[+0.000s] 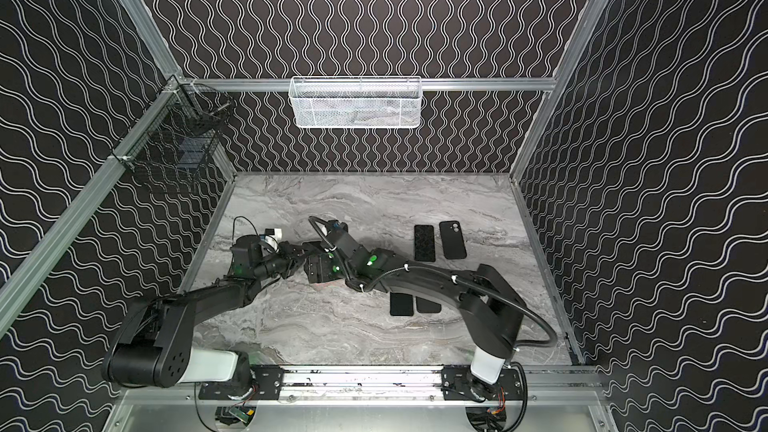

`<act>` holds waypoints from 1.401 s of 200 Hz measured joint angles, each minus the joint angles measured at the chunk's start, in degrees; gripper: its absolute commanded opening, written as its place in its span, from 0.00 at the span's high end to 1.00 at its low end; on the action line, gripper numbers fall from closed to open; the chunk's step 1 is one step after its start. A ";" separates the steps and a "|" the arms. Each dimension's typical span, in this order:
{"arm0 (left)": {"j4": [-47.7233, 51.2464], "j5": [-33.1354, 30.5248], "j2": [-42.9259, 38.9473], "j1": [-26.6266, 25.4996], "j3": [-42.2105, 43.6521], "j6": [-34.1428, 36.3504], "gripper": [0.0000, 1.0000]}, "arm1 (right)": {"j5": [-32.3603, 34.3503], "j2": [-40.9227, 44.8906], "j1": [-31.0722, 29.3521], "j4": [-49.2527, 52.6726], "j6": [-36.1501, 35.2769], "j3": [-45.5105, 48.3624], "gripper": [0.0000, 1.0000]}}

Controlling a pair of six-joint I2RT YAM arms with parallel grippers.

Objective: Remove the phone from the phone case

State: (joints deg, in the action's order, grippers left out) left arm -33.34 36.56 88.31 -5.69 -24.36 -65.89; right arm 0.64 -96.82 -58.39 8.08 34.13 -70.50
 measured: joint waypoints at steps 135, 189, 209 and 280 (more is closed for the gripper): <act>-20.20 -5.99 -8.44 -4.61 7.15 -12.52 1.00 | -13.18 27.50 6.05 -23.69 6.62 36.24 0.02; -22.29 -13.49 -14.14 -13.79 7.91 -13.60 1.00 | -20.87 28.39 5.57 -39.60 10.49 45.81 0.18; -22.64 -16.41 -14.67 -16.87 7.39 -13.57 1.00 | -22.58 27.10 4.31 -45.70 11.91 47.50 0.22; -27.56 -21.97 -7.21 -21.49 6.80 -14.16 1.00 | -18.49 23.23 1.29 -61.72 14.78 51.45 0.31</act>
State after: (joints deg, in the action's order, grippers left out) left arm -60.90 14.59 81.10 -27.18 -17.56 -80.05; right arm -17.85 -73.58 -57.10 -53.65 48.90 -19.05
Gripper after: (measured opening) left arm 0.117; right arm 0.700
